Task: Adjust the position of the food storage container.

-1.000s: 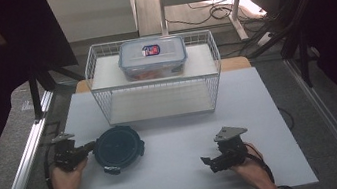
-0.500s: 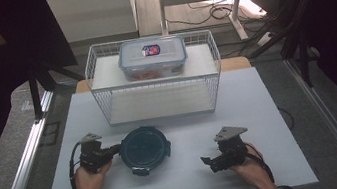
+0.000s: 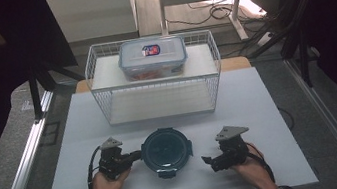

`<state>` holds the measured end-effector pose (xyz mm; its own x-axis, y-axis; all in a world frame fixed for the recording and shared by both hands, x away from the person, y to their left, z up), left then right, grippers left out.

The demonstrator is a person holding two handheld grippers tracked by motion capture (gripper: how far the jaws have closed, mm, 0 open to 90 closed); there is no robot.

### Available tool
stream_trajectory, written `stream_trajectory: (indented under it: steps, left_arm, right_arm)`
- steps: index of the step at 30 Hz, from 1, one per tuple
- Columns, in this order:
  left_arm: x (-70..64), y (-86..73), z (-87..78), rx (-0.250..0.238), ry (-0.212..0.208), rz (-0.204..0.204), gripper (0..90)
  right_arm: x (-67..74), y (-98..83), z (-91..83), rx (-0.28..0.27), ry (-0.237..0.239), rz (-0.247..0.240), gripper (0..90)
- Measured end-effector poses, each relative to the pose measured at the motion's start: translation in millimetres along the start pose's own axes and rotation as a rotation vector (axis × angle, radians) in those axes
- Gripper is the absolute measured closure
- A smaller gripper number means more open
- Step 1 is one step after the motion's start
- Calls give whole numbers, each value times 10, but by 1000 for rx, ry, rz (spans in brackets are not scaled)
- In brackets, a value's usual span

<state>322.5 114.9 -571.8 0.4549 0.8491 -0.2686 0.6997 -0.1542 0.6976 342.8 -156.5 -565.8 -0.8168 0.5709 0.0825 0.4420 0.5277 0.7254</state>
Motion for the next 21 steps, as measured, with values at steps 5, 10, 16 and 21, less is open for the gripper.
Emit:
stream_trajectory:
  steps: [5, 10, 16, 21]
  left_arm:
    - [57, 29, -57, -15, 26, 51, 860]
    - [94, -13, -161, -34, 64, 109, 604]
    - [90, -125, -240, -57, 35, 155, 288]
    - [90, -228, -291, -42, 11, 142, 170]
  right_arm:
    - [-15, -5, -22, -6, -2, 2, 30]
    - [-45, -5, -62, -22, -2, 13, 30]
    - [-21, 9, -69, -41, 13, 7, 29]
    - [10, 8, -54, -41, 22, -7, 28]
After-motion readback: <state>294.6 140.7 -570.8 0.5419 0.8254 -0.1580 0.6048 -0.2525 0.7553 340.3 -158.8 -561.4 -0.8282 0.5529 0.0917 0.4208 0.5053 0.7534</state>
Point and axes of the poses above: each handheld gripper's, and its own axes: z roughly forward along the jaws, y roughly out of its top, x roughly to its left, the point moved 9 cm from there along z, roughly forward along the jaws, and after that the axes turned 8 degrees about y, right-handed, at the moved point
